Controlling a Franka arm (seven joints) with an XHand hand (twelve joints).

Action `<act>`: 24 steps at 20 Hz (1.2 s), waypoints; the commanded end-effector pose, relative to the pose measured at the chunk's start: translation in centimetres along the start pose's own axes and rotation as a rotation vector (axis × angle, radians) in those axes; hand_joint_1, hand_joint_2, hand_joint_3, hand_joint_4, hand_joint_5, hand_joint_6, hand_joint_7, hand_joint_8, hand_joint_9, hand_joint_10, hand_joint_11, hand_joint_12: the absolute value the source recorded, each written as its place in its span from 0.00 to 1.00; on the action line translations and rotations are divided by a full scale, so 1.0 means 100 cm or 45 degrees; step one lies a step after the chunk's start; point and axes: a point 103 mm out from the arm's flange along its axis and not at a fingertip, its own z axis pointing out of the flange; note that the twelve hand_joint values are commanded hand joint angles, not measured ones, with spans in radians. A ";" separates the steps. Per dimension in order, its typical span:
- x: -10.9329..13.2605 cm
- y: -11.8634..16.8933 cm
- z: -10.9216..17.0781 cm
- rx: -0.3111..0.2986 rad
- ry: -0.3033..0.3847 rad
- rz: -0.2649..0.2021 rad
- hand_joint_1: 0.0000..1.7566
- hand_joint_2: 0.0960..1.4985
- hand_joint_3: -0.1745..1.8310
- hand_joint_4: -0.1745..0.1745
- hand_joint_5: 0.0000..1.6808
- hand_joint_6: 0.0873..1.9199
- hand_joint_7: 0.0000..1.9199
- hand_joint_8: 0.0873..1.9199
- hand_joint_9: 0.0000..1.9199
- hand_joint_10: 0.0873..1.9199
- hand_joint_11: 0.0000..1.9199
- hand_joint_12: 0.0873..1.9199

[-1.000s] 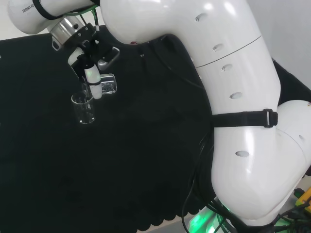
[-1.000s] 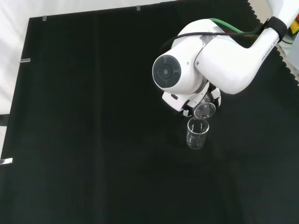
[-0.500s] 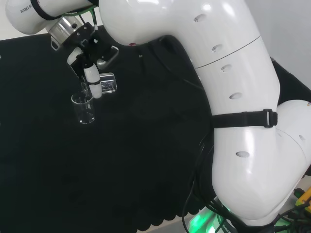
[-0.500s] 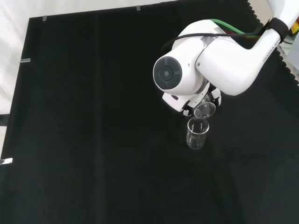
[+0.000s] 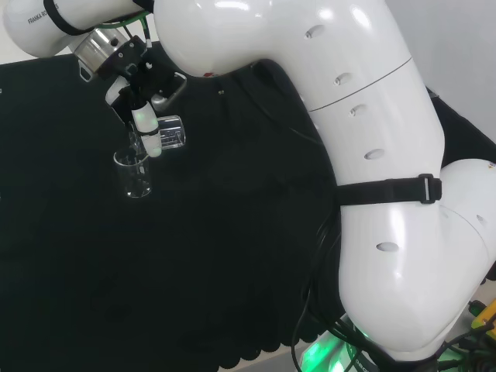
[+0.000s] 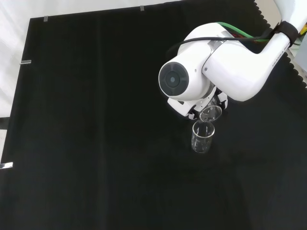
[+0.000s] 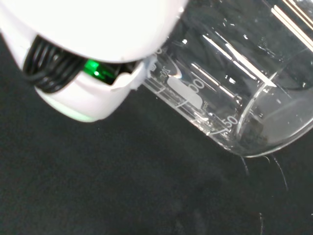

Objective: Pour the water from the handheld beaker into the one on the table.

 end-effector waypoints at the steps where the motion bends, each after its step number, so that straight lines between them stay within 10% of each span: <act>1: 0.001 -0.001 0.000 0.008 -0.012 0.009 0.83 0.26 0.55 0.00 0.74 0.32 0.76 0.24 0.70 0.41 0.52 0.42; 24: 0.005 0.001 -0.010 0.052 -0.038 0.030 0.83 0.26 0.55 0.00 0.74 0.32 0.76 0.24 0.70 0.41 0.53 0.42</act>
